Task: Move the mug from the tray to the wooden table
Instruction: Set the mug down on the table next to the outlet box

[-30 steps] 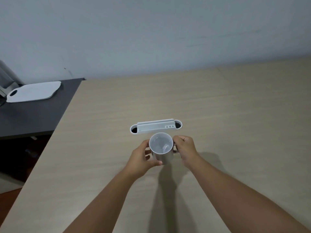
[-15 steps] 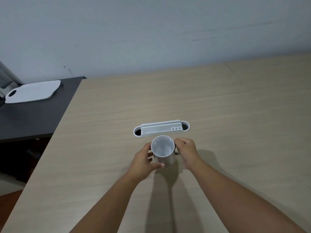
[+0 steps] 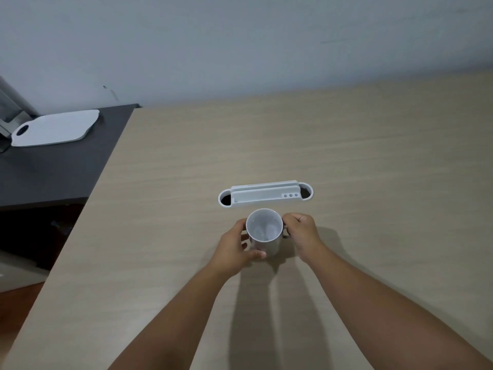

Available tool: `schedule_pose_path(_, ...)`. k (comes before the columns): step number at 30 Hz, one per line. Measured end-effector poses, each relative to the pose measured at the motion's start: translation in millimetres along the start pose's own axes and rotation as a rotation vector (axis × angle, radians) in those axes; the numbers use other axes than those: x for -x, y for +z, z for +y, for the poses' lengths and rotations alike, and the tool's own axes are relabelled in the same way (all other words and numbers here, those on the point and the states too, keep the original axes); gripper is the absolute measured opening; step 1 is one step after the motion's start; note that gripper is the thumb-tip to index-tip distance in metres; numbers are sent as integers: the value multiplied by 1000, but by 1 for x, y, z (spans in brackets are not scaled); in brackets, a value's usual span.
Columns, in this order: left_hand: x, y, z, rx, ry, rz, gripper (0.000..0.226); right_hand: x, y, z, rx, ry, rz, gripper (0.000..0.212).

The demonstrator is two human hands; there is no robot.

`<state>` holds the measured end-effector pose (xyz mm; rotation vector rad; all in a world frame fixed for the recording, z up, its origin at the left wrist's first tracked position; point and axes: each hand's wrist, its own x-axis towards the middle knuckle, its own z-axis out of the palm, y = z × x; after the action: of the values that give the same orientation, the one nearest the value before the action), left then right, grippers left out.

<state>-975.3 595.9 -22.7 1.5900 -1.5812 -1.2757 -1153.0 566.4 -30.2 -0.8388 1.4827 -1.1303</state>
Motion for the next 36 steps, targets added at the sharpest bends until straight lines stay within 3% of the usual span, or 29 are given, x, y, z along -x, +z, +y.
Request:
schedule_pose_path(17,-20,3,-17,59,-26,-31,77,-21,5,16,6,44,28,35)
schedule_pose_path(25,-24,7,-20,84,-35,-45,73,-25,1,28,2,64,35,17)
schedule_pose_path(31,-23,8,-25,69,-45,-46,75,-26,0,30,-1,72,27,22)
schedule_pose_path(36,-22,6,-22,59,-45,-60,76,-24,-3,30,21,63,15,13)
